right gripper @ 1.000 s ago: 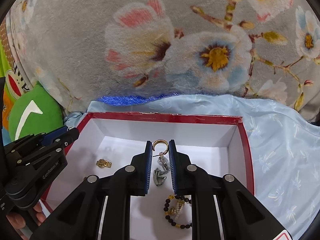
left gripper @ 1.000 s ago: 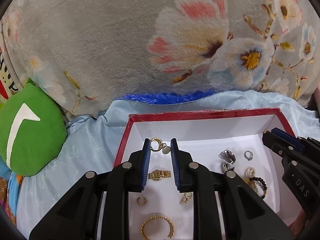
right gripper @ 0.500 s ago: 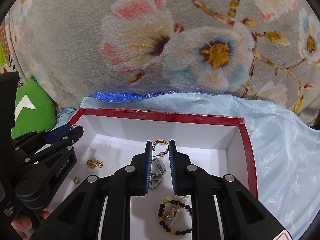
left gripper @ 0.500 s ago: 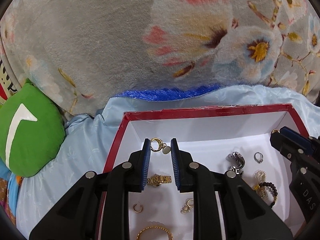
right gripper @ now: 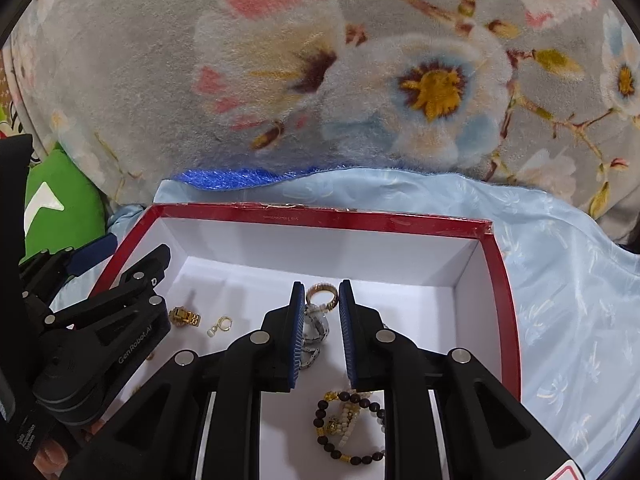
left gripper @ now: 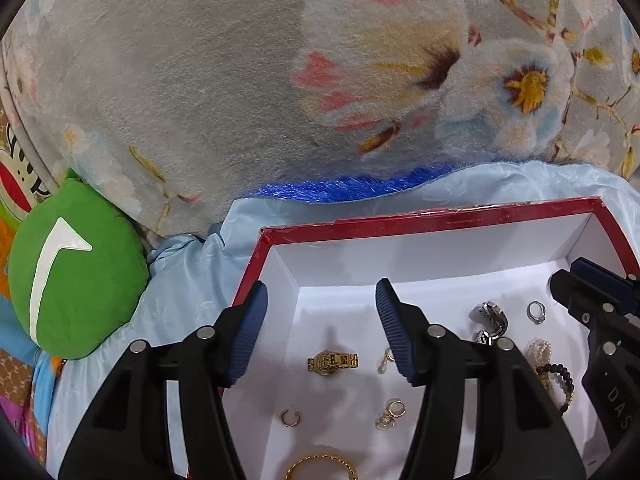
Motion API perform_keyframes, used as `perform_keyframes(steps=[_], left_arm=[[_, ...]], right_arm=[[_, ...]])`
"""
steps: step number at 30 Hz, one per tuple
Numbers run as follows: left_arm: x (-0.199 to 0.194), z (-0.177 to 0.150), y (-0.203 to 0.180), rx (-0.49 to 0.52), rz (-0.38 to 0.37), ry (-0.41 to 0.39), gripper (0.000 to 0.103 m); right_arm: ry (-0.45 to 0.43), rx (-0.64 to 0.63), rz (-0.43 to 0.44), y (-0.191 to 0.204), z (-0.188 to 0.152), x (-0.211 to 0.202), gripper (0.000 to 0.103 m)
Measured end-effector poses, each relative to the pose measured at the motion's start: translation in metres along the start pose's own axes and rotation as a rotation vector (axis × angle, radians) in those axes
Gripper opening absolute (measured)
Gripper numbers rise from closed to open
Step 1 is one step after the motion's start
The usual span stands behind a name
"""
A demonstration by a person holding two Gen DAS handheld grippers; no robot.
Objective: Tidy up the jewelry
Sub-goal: 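Withdraw both tools up out of the red box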
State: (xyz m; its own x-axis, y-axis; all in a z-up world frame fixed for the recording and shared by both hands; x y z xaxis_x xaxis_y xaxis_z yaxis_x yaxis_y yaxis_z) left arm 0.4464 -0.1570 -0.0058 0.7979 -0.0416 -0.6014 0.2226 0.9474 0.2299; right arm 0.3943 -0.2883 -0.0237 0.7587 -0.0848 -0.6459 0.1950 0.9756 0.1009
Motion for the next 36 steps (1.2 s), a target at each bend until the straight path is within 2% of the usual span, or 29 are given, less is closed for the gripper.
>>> perform_keyframes(steps=[13, 29, 32, 34, 35, 36], left_arm=[[0.001, -0.001, 0.002, 0.011, 0.028, 0.002, 0.055], [0.0, -0.005, 0.005, -0.013, 0.017, 0.014, 0.055], [-0.003, -0.01, 0.007, -0.022, 0.014, 0.024, 0.06], [-0.006, -0.012, 0.009, -0.034, 0.001, 0.028, 0.069], [-0.007, -0.012, 0.011, -0.046, -0.004, 0.023, 0.069], [-0.011, -0.013, 0.015, -0.063, -0.009, 0.02, 0.07]], right_arm=[[-0.013, 0.002, -0.009, -0.001, 0.001, -0.002, 0.02], [-0.014, 0.008, -0.012, -0.002, 0.0, -0.002, 0.02], [-0.005, 0.005, -0.02, -0.001, -0.003, -0.004, 0.026], [-0.015, -0.021, -0.034, 0.003, -0.005, -0.009, 0.036], [-0.025, -0.042, -0.049, 0.005, -0.005, -0.012, 0.045], [-0.046, -0.065, -0.07, 0.008, -0.005, -0.017, 0.049]])
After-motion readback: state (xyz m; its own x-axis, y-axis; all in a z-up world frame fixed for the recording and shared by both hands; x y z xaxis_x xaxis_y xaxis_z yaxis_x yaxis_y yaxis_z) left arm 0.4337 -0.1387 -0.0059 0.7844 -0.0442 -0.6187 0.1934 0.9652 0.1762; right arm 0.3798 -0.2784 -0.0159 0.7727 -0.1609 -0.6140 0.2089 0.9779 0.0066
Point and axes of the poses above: each gripper's, at about its wrist camera, not at the fingertips, and x roughly the way its jaws point, y to its left, z to its top, the point moved 7 cm from there along x, roughly the way its jaws point
